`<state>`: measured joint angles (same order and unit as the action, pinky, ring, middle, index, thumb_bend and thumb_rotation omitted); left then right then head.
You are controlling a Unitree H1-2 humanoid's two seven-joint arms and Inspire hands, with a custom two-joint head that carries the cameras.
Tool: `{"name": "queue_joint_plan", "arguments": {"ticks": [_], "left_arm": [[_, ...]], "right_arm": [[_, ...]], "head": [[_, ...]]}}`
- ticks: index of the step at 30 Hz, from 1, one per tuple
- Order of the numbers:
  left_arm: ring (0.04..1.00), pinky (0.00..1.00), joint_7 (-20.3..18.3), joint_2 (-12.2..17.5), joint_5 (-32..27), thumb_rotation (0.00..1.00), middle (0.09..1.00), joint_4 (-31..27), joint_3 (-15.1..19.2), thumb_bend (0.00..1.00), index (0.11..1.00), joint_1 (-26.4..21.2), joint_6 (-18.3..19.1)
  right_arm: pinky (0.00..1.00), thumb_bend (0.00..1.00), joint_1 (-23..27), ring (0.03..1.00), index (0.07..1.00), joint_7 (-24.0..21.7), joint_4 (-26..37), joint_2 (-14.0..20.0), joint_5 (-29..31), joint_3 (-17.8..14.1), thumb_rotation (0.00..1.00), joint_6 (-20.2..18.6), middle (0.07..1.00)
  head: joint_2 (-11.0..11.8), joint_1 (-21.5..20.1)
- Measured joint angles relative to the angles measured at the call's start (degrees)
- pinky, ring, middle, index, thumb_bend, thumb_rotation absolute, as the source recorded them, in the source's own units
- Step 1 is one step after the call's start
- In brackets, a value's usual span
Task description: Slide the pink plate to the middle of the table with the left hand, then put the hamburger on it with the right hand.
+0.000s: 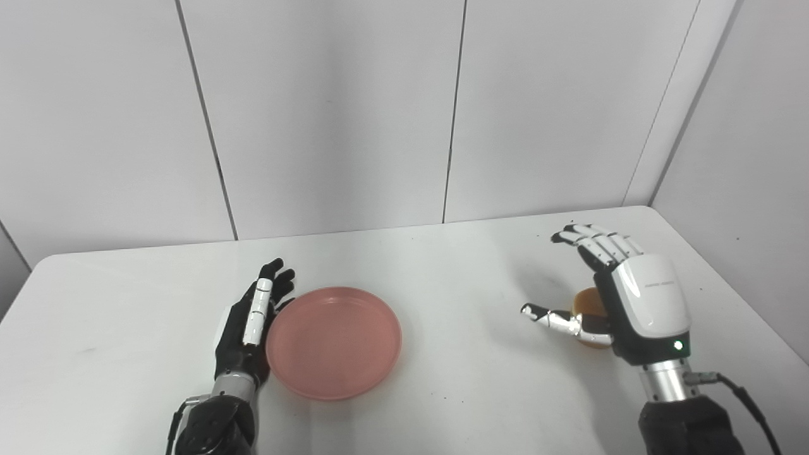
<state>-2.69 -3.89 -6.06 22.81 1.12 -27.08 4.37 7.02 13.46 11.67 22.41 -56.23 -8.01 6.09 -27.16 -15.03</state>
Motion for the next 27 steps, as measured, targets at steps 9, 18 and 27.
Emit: {"name": "queue_joint_plan", "arguments": {"ticks": [9,18,27], "left_arm": [[0.891,0.84,-0.32,0.06,-0.02,0.84,0.853,0.03,0.07,0.73,0.846,-0.01,0.0],[0.899,0.85,-0.61,0.13,-0.57,0.84,0.859,-0.13,0.27,0.74,0.85,-0.01,0.1],[0.904,0.86,-0.74,0.18,-0.6,0.83,0.858,-0.16,0.36,0.74,0.844,-0.01,0.17]], "right_arm": [[0.67,0.78,0.47,0.767,0.73,-6.39,-5.0,3.29,-1.79,0.33,0.82,-7.07,0.777],[0.67,0.77,2.46,0.739,0.709,-7.34,-12.34,4.62,-2.41,3.22,0.75,-9.68,0.75],[0.61,0.76,4.17,0.678,0.655,-0.04,-22.46,6.37,0.29,6.35,0.69,-9.13,0.699]], "head": [[-0.26,-0.09],[-0.88,0.0],[-1.14,0.0]]}}
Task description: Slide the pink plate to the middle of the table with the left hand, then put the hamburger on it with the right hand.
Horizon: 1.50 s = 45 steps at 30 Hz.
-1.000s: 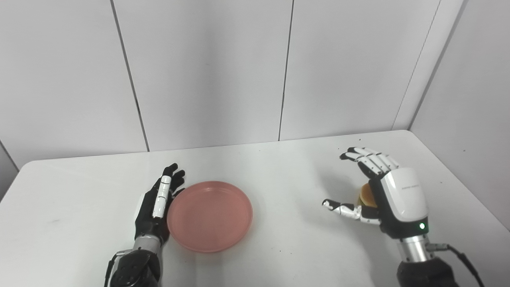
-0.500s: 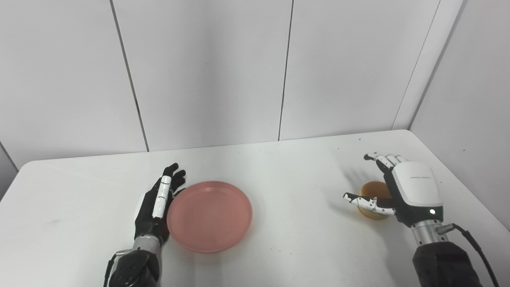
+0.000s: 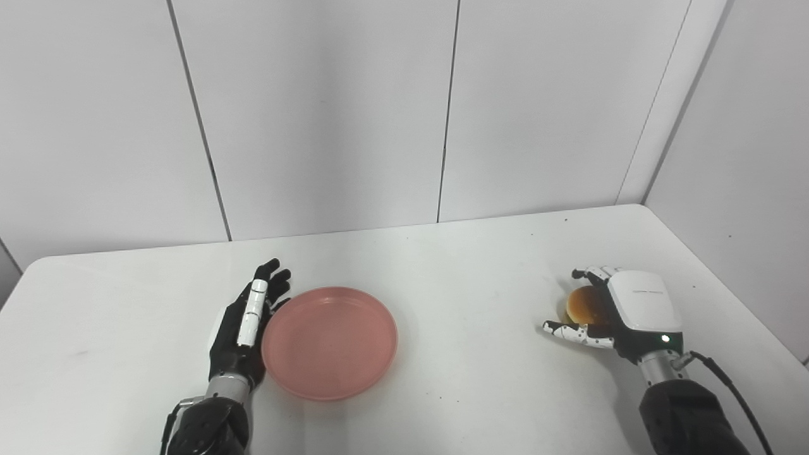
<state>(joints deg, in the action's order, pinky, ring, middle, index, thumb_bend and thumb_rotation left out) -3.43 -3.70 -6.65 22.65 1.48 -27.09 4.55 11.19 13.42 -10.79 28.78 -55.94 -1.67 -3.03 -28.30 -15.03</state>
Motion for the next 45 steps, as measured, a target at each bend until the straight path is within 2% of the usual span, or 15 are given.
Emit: {"name": "queue_joint_plan", "arguments": {"ticks": [2,6,12,14,16,19,27,35,40,41,44,45], "left_arm": [[0.903,0.87,-0.07,0.1,-0.02,0.82,0.858,0.0,0.06,0.75,0.843,-0.01,0.0],[0.899,0.86,-0.11,0.15,-0.62,0.82,0.856,0.04,0.15,0.74,0.844,-0.06,0.05],[0.896,0.85,-0.18,0.56,-0.62,0.82,0.859,0.02,-0.05,0.76,0.851,-0.06,0.16],[0.892,0.85,-0.18,0.69,-0.63,0.82,0.859,0.01,-0.04,0.74,0.857,-0.07,0.25],[0.896,0.86,-0.17,0.75,-0.63,0.82,0.859,-0.01,-0.03,0.74,0.859,-0.09,0.42],[0.898,0.87,-0.18,0.75,-0.68,0.82,0.86,-0.01,-0.02,0.75,0.846,-0.16,0.68],[0.896,0.86,-0.44,0.77,-0.67,0.82,0.857,-0.06,-0.04,0.74,0.856,-0.18,0.69],[0.907,0.87,-0.44,0.7,-0.67,0.82,0.86,-0.61,-0.07,0.73,0.852,-0.17,1.45],[0.902,0.87,-0.34,0.55,-0.67,0.81,0.857,-0.7,0.0,0.72,0.853,-0.17,1.51],[0.896,0.87,-0.24,0.46,-0.67,0.81,0.855,-0.71,-0.02,0.73,0.853,-0.17,1.55],[0.889,0.87,0.01,0.02,-0.66,0.81,0.855,-0.54,-0.01,0.73,0.858,-0.27,1.5],[0.89,0.87,0.03,-0.23,-0.65,0.81,0.856,-0.16,-0.05,0.73,0.861,-0.49,1.4]], "right_arm": [[0.6,0.75,0.6,0.663,0.65,1.85,-2.33,0.51,0.65,1.39,0.64,0.84,0.687],[0.6,0.74,1.64,0.655,0.656,4.31,-4.97,1.58,1.47,3.74,0.65,2.64,0.684],[0.57,0.72,2.95,0.647,0.642,5.27,-6.82,3.16,2.16,6.56,0.6,3.39,0.676],[0.52,0.72,3.37,0.601,0.619,6.46,-8.01,3.37,2.94,7.07,0.62,4.2,0.65],[0.44,0.72,4.62,0.499,0.569,9.89,-12.44,3.4,3.66,7.84,0.7,6.57,0.56],[0.29,0.7,7.01,0.343,0.454,13.8,-17.32,4.12,4.91,8.41,0.68,9.98,0.416],[0.22,0.68,7.2,0.27,0.373,15.95,-17.54,4.42,6.12,8.99,0.65,11.13,0.348],[0.2,0.67,6.28,0.27,0.375,16.33,-15.22,4.44,6.82,9.19,0.65,12.71,0.347],[0.21,0.68,5.02,0.273,0.373,14.66,-8.06,4.28,7.84,9.0,0.66,12.88,0.353],[0.22,0.67,5.02,0.285,0.385,14.15,-6.49,4.29,8.05,8.81,0.61,12.86,0.365],[0.24,0.66,5.06,0.299,0.389,11.21,0.33,4.29,8.39,8.13,0.54,12.73,0.372],[0.24,0.67,5.09,0.299,0.388,10.16,2.69,4.29,8.43,7.98,0.58,12.74,0.371]], "head": [[-0.18,0.18],[-0.35,0.53],[-0.62,0.79],[-0.62,0.79],[-0.62,0.79],[-0.79,0.97],[-0.97,1.14],[-1.32,1.32],[-1.67,3.16],[-1.84,4.21],[-2.02,5.44],[-1.93,6.84]]}}
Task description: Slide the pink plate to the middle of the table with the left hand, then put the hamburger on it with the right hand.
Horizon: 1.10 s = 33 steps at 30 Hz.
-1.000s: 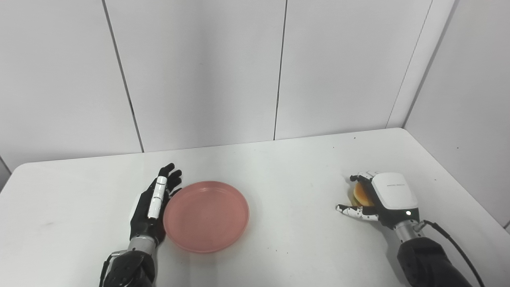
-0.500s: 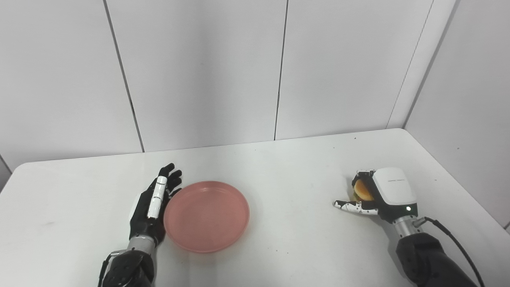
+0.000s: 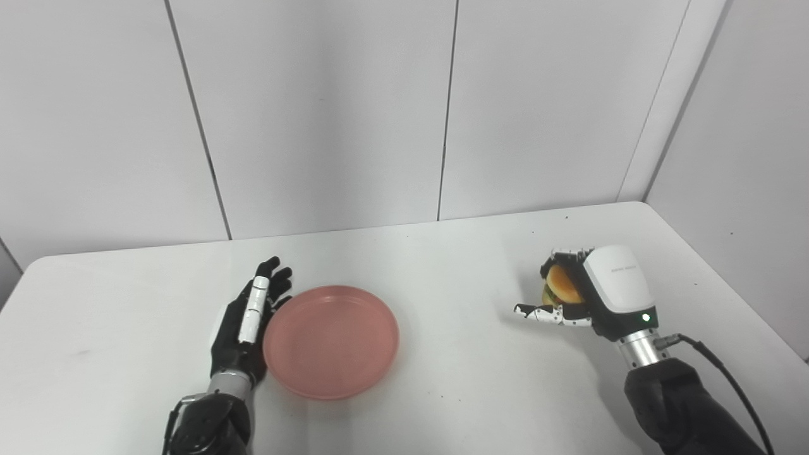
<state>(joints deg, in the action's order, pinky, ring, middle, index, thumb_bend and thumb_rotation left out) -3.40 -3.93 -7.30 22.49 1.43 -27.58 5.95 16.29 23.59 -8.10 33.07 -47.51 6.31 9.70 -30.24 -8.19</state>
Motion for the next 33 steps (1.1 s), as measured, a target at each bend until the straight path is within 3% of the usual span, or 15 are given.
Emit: {"name": "queue_joint_plan", "arguments": {"ticks": [3,11,17,26,33], "left_arm": [[0.898,0.89,0.08,-0.66,0.04,0.82,0.863,1.07,-0.07,0.72,0.864,-0.48,-0.75],[0.89,0.86,0.76,-2.07,1.04,0.84,0.828,4.64,-1.13,0.71,0.869,-2.11,-3.54],[0.886,0.87,1.88,-3.71,2.1,0.83,0.826,6.85,-1.58,0.73,0.875,-3.06,-5.23],[0.881,0.84,3.24,-4.81,4.66,0.86,0.842,10.37,-2.78,0.75,0.888,-4.35,-7.76],[0.875,0.84,3.78,-5.26,5.26,0.86,0.842,10.59,-3.04,0.75,0.894,-4.62,-7.8]], "right_arm": [[0.24,0.67,1.47,0.292,0.386,-2.43,4.45,-0.44,0.29,-0.01,0.58,0.03,0.365],[0.23,0.66,5.81,0.291,0.407,-5.82,7.82,-4.41,1.6,0.19,0.57,0.05,0.373],[0.24,0.65,9.71,0.299,0.396,-6.49,6.44,-9.7,1.59,2.57,0.55,0.86,0.373],[0.22,0.64,12.41,0.282,0.383,-6.99,1.57,-13.61,0.73,6.19,0.56,1.82,0.359],[0.21,0.65,12.62,0.277,0.369,-9.69,0.46,-18.1,-0.44,9.3,0.48,1.79,0.356]], "head": [[0.35,2.2],[0.88,7.21],[0.7,9.41],[0.44,12.67],[0.0,14.16]]}}
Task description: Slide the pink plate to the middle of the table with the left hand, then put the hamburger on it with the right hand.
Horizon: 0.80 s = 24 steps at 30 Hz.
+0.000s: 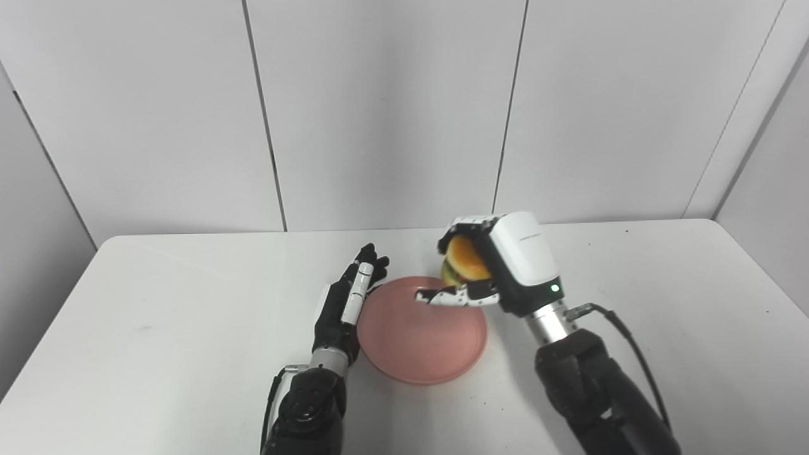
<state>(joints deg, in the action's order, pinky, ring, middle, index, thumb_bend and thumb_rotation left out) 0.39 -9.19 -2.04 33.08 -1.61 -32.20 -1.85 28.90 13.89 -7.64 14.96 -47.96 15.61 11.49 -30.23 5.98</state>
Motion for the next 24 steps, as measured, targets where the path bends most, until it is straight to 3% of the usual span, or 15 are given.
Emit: {"name": "queue_joint_plan", "arguments": {"ticks": [9,13,24], "left_arm": [[0.873,0.79,0.23,-0.07,-0.01,0.85,0.86,0.45,-0.15,0.75,0.869,-0.1,-0.4],[0.868,0.75,0.24,-0.09,-0.03,0.84,0.859,0.29,0.04,0.74,0.865,-0.1,-0.4],[0.891,0.8,0.04,-0.16,-0.84,0.84,0.875,0.15,1.0,0.73,0.869,-0.11,-0.37]], "right_arm": [[0.22,0.67,2.33,0.286,0.376,0.67,-9.98,-2.72,-2.73,3.83,0.52,0.04,0.353],[0.19,0.69,3.24,0.259,0.35,2.28,-14.55,-3.4,-3.32,5.37,0.46,0.06,0.325],[0.26,0.66,4.33,0.326,0.435,5.15,-23.54,-3.98,-3.12,8.5,0.54,1.06,0.398]], "head": [[-0.26,0.26],[-0.26,0.44],[-0.79,0.35]]}}
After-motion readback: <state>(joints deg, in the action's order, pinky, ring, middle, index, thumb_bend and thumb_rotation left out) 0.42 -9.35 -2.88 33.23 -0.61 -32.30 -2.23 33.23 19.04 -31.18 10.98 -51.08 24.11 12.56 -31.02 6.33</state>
